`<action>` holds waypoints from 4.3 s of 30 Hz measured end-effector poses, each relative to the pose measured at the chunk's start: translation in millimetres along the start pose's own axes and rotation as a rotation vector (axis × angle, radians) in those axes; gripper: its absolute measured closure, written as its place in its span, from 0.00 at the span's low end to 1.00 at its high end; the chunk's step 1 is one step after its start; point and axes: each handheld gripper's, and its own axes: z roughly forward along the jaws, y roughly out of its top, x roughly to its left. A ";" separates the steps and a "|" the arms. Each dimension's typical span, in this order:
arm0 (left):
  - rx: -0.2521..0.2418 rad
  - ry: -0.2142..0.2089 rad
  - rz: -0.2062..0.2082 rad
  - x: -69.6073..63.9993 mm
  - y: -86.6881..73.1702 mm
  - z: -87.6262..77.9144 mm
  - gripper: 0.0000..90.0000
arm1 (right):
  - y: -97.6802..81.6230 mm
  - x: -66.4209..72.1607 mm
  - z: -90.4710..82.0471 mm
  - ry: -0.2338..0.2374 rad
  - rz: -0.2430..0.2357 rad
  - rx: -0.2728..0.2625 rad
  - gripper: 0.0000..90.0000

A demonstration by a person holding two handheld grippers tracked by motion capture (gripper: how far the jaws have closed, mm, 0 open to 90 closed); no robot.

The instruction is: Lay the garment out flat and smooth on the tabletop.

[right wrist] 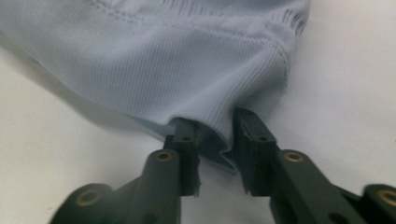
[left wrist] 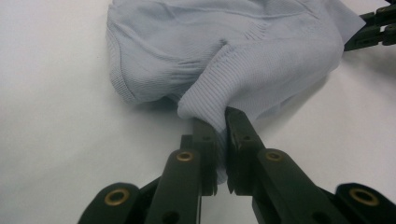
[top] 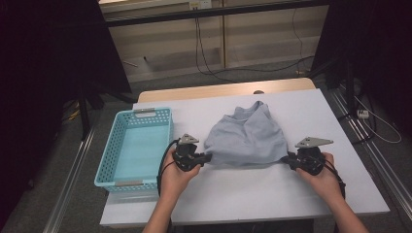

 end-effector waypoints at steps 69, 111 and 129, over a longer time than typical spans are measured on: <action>-0.056 0.014 -0.091 -5.6 5.2 -16.6 0.60 | -4.5 -25.7 -25.2 -0.035 0.135 -0.012 0.97; 0.013 0.121 -0.138 23.9 10.1 56.2 0.88 | -3.4 -16.7 -22.6 -0.043 0.074 -0.006 0.95; -0.033 0.172 -0.105 44.9 37.9 46.4 0.92 | 5.3 -18.7 -26.3 -0.018 0.099 -0.069 0.97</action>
